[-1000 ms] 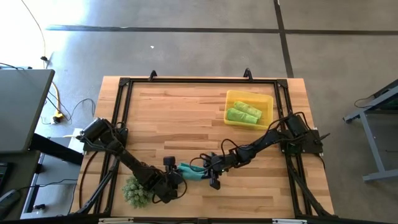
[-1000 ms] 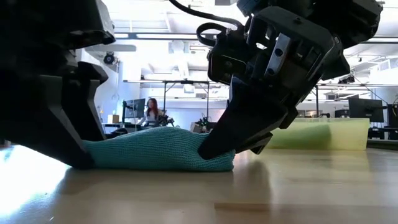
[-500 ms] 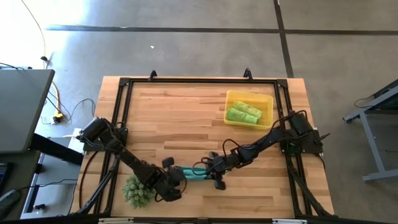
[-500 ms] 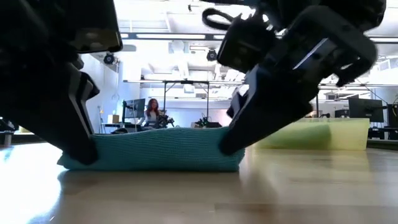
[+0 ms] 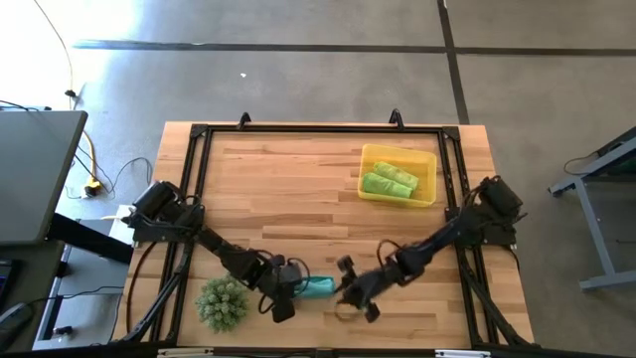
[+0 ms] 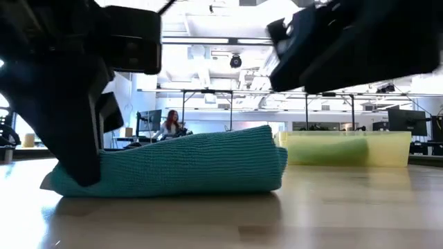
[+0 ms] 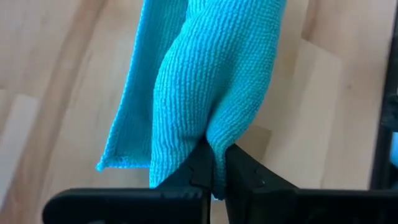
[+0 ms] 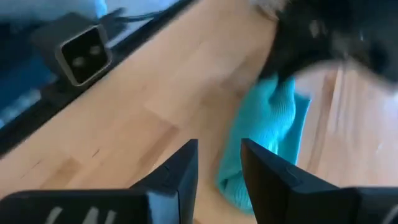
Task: Roll microfiber towels into tight, uniform cylinder then place into a basket
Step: Roll the blue towel
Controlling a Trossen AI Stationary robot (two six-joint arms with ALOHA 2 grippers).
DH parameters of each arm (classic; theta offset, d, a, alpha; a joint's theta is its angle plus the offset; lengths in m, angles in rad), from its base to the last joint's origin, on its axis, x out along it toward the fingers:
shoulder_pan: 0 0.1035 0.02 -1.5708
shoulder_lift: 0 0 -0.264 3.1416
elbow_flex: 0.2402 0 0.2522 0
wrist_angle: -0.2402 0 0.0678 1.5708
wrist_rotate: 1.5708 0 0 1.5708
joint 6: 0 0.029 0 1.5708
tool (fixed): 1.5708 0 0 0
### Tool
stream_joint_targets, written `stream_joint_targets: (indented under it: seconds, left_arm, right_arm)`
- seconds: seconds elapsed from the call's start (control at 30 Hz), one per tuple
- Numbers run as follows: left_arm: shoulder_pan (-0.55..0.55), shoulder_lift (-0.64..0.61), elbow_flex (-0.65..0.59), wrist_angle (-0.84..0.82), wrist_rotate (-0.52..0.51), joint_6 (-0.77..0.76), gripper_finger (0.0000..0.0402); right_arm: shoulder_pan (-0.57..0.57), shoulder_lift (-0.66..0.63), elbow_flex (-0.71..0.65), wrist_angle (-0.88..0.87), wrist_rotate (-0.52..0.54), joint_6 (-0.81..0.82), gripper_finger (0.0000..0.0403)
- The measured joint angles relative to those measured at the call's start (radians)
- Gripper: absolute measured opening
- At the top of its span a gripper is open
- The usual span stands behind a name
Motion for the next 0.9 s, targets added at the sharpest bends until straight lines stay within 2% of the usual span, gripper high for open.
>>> stream_joint_targets:
  seconds: [0.1,0.2,0.43,0.67,0.77,0.9]
  left_arm:
    - [0.030,0.001,-0.001,0.025,0.060,0.022,0.0005]
    - [0.055,0.005,-0.004,0.055,0.113,0.043,0.0004]
    - [0.103,0.008,-0.005,0.073,0.184,0.046,0.0004]
    - [0.128,0.010,-0.005,0.090,0.229,0.054,0.0004]
    - [0.128,0.010,-0.005,0.090,0.229,0.060,0.0006]
    - [0.128,0.001,-0.005,0.090,0.225,0.089,0.0027]
  right_arm:
    - [0.053,0.023,0.000,0.021,0.108,-0.111,0.0113]
    - [0.073,0.055,0.000,0.041,0.159,-0.113,0.0113]
    - [0.058,0.112,0.001,0.091,0.159,-0.111,0.0122]
    - [0.014,0.142,0.001,0.089,0.158,-0.101,0.0178]
    - [-0.008,0.152,0.001,0.081,0.150,-0.024,0.0199]
    - [-0.036,0.170,0.003,0.071,0.108,0.109,0.0201]
